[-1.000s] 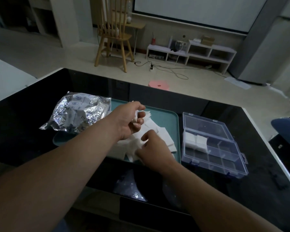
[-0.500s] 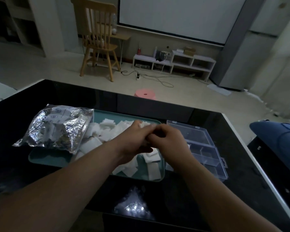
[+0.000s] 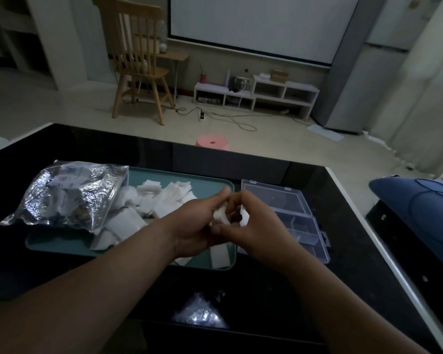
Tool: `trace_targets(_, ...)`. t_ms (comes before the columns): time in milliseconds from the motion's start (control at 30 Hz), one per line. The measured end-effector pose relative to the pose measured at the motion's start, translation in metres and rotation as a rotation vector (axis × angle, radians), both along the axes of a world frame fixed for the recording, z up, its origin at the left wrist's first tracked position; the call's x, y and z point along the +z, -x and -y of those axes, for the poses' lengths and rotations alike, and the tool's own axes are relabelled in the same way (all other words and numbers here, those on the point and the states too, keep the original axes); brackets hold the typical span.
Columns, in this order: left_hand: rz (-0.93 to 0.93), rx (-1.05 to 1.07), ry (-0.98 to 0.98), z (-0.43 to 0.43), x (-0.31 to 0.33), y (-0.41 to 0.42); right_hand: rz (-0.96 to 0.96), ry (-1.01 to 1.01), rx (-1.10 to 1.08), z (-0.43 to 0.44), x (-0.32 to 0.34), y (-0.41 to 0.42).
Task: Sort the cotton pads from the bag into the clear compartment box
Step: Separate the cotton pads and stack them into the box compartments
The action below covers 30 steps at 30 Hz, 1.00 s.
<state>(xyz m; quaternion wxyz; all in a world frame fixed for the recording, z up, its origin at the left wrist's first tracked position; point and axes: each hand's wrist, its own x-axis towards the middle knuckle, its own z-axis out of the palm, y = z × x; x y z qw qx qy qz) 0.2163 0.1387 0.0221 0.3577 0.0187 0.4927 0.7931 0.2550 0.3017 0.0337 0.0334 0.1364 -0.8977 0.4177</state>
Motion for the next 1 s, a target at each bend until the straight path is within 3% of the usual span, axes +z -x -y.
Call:
trace_targets(500, -0.06, 0.0, -0.01, -0.001, -0.004, 0.0, 0.056, 0.049, 0.05, -0.003, -0.002, 0.002)
trace_targets(833, 0.099, -0.021, -0.178, 0.0, -0.005, -0.001, 0.047, 0.096, 0.036, 0.0, -0.001, 0.002)
trace_targets(1000, 0.076, 0.026, -0.133, -0.001, -0.002, -0.006, 0.118, 0.118, 0.108, -0.007, 0.002, 0.0)
